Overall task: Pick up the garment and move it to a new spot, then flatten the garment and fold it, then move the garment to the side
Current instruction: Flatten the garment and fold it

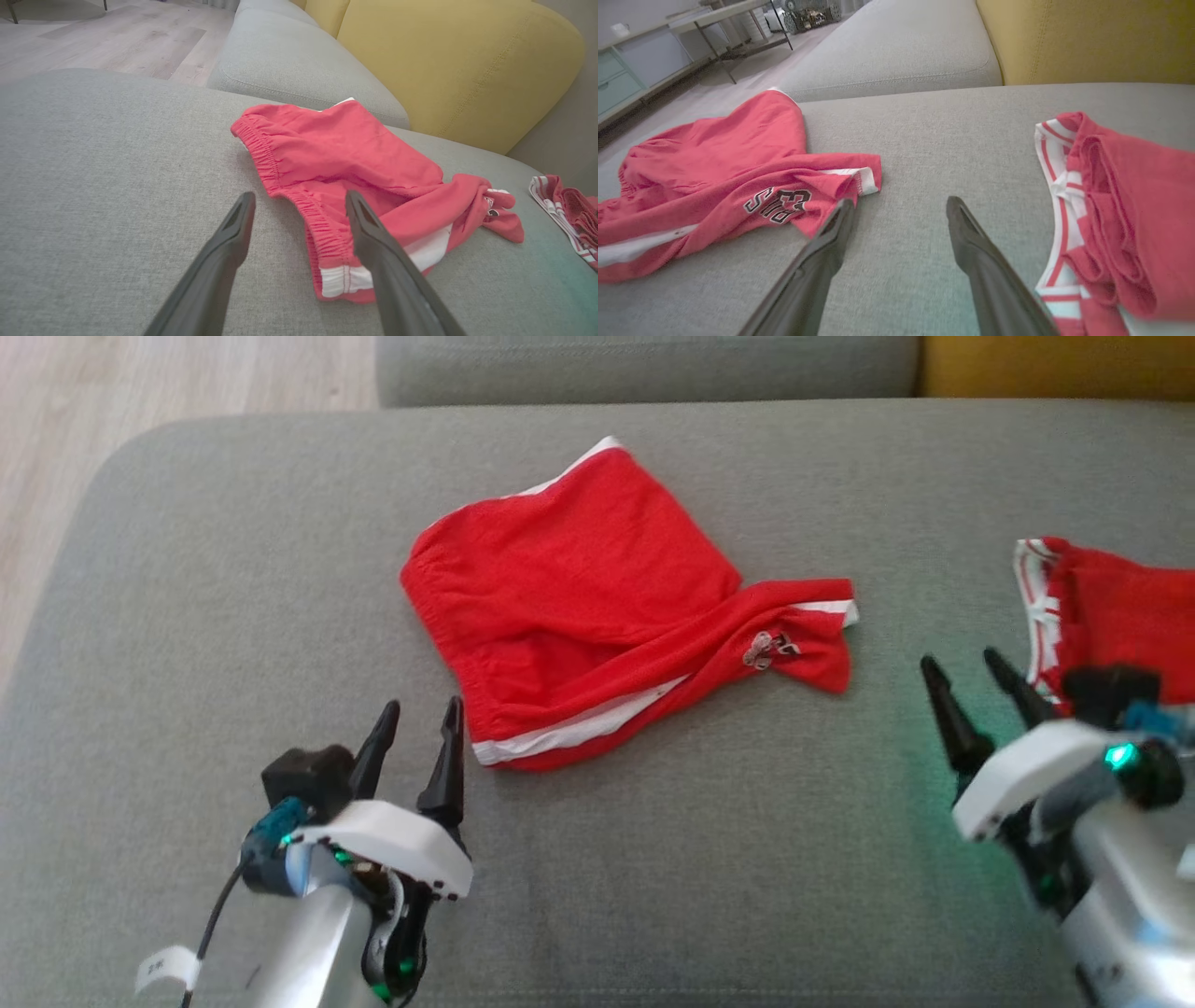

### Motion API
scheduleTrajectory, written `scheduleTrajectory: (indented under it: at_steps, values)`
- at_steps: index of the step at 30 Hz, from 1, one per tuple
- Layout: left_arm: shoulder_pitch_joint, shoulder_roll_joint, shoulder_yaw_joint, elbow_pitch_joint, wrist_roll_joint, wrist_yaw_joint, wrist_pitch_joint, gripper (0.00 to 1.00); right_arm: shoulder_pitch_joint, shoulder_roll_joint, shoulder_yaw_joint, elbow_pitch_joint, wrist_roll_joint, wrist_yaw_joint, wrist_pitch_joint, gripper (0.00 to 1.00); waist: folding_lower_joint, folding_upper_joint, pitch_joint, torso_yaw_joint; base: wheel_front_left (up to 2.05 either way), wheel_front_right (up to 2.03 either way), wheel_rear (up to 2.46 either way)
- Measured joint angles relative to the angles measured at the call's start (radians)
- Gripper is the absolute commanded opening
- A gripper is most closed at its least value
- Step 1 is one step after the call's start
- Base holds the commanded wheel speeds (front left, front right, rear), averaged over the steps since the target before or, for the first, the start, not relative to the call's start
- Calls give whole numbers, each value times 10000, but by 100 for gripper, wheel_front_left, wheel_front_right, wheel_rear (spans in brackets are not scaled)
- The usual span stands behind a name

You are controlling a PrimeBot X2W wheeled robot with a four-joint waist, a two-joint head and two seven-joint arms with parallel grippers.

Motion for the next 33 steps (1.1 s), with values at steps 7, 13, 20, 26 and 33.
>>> scheduleTrajectory:
  at_steps: [7,13,20,26,33]
  values:
    - [283,2,12,-2,-190,52,0,100,1282,1168,-1235,-993,-1440,0,-483,100,0,0,-146,-382,0,0,0]
    - [275,6,10,31,-184,-36,0,100,1453,1344,-1956,-1605,-2755,0,-295,100,0,0,41,-458,0,0,0]
    - [137,6,-171,52,-184,-123,0,100,772,853,-2073,-1724,-4564,0,259,100,0,0,555,-234,0,0,0]
    - [-291,2,-286,61,-184,-199,0,100,-575,13,-1275,-1037,-5774,0,355,100,0,0,1126,152,0,0,0]
    - [-426,2,-286,63,-184,-213,0,100,-1249,-217,-328,-186,-5668,0,251,100,0,0,1637,561,0,0,0]
